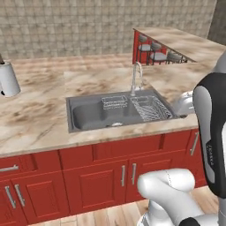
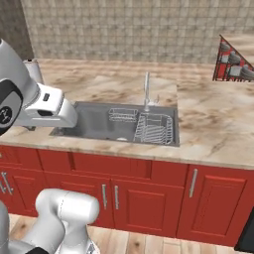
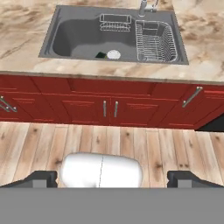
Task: Pick up the bar soap and sponge from the sink, and place them back in the cabinet, and close the cabinet door.
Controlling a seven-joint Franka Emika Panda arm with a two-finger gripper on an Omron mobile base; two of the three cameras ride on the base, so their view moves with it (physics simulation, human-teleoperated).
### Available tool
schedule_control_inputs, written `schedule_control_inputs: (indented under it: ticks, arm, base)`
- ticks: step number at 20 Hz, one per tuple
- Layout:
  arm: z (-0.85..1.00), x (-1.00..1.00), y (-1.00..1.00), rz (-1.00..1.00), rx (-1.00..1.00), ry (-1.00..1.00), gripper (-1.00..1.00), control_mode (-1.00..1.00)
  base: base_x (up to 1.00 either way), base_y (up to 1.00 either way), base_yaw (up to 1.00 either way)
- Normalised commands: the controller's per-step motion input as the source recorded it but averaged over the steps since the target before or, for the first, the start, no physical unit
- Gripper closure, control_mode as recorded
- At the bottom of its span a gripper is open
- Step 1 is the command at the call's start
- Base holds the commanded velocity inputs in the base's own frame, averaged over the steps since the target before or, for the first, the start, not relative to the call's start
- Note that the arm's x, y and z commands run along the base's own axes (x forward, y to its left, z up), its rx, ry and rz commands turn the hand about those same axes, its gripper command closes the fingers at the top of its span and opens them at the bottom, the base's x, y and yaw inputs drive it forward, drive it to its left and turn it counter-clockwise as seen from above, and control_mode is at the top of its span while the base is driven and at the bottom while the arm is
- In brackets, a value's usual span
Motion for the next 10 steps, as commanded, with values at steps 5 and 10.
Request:
schedule_control_inputs:
  ticks: [5, 10]
  arm:
    - [0.0, 0.0, 0.0, 0.0, 0.0, 0.0, -1.0, 1.0]
    - [0.0, 0.0, 0.0, 0.0, 0.0, 0.0, -1.0, 1.0]
  base:
    - [0.64, 0.15, -0.04]
    - [0.48, 0.0, 0.02]
